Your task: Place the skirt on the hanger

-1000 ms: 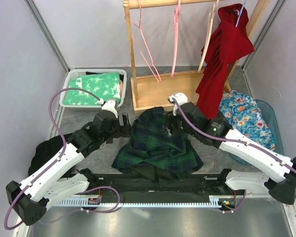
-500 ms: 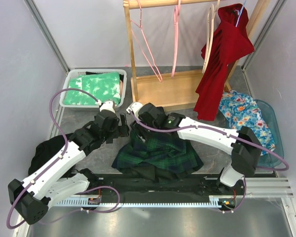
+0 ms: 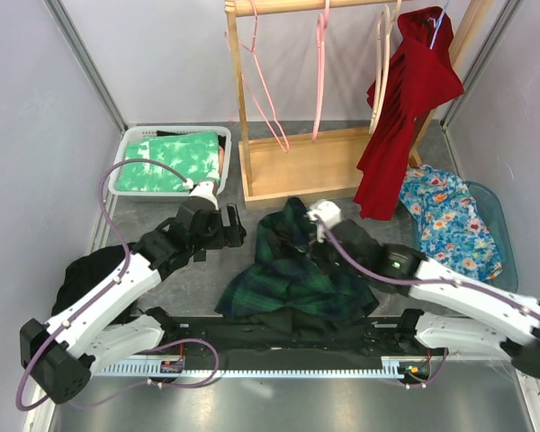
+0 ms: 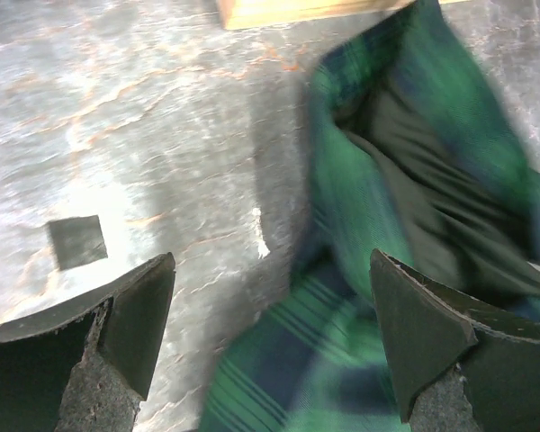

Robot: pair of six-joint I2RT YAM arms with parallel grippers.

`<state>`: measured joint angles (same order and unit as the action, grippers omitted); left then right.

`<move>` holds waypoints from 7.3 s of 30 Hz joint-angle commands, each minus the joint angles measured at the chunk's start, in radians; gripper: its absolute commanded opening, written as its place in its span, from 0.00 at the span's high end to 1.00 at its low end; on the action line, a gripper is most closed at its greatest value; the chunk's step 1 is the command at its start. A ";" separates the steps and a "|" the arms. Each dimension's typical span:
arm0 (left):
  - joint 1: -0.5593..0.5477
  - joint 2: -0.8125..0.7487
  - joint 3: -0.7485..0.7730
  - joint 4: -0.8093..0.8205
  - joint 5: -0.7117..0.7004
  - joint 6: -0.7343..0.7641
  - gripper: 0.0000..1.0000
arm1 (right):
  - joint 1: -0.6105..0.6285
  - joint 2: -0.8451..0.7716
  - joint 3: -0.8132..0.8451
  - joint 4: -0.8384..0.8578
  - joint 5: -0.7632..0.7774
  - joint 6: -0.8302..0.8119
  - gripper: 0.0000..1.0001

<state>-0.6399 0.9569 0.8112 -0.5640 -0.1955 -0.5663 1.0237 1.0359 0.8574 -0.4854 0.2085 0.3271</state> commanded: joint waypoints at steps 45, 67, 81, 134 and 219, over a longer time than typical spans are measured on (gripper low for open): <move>0.008 0.390 0.362 0.241 0.201 0.123 0.98 | 0.015 -0.346 0.181 -0.420 0.385 0.353 1.00; -0.001 -0.015 -0.055 0.102 0.192 0.003 0.98 | 0.016 -0.180 -0.166 -0.036 0.215 0.418 1.00; -0.001 0.077 0.029 0.160 0.152 0.057 0.31 | 0.016 -0.158 -0.354 0.096 0.126 0.490 1.00; -0.210 0.321 0.361 -0.055 -0.337 0.095 0.98 | 0.015 -0.261 -0.149 -0.160 0.435 0.497 1.00; -0.067 0.046 0.074 -0.016 -0.050 0.039 0.98 | -0.637 0.615 1.319 -0.021 -0.290 -0.243 0.29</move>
<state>-0.7128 1.0077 0.8425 -0.6250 -0.2550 -0.5453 0.3946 1.6104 2.0949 -0.5465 0.0360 0.0956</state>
